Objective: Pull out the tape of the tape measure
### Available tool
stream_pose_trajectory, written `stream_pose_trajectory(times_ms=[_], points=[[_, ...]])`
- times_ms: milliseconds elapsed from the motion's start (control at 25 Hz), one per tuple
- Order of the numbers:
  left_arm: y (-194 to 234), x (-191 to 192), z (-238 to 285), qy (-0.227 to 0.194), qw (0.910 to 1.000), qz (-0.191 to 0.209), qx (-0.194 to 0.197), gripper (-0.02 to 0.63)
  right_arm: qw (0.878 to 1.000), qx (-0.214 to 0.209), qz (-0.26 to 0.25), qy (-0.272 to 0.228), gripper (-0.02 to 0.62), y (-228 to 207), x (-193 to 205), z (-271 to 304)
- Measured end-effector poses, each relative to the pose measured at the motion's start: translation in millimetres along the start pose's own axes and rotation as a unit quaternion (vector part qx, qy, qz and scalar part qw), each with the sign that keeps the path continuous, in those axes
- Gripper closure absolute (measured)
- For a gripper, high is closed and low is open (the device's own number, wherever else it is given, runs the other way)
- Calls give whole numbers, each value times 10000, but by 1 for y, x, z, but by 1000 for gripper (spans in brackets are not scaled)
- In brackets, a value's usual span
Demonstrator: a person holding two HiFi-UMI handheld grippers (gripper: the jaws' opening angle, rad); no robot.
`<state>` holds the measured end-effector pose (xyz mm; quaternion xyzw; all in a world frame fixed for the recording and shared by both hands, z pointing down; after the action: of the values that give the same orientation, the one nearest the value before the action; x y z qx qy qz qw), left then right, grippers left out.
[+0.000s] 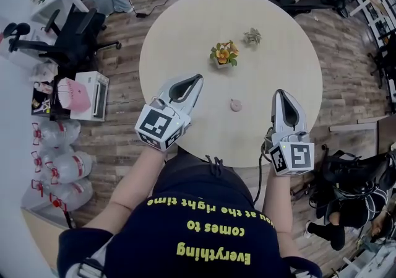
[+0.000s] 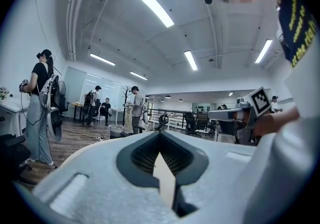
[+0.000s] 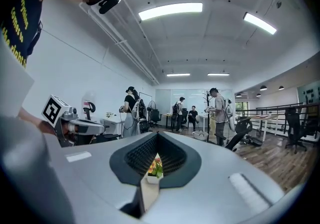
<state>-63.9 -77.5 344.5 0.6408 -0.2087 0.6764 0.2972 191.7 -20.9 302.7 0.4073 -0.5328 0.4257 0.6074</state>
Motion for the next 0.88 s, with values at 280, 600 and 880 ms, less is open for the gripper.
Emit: stream_pose_trajectory(times_ms=[280,600,880], points=[[-2,-2,2,-68,10000,19,-44,603,9999,25,-64,-89,583,-1,-6,-2],[-4,-4,1,-110,9999,45,-110,604,9998,58,-59,-162,583,-2,-10,-4],[-8,-7,-2,-126,9997,74,-179,603,9993,205,-57,-295,583,-4,-13,-10]])
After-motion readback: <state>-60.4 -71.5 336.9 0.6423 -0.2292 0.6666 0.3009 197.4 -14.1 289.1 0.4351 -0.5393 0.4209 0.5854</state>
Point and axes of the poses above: the fingertips, and each gripper's own axes: z forward along the fingers, y to its left, x out of its underside, the point moved 7 cm from there along -z, backward along the fingers, and after that the axes turned 1 degree about y, right-handed, at the moved point
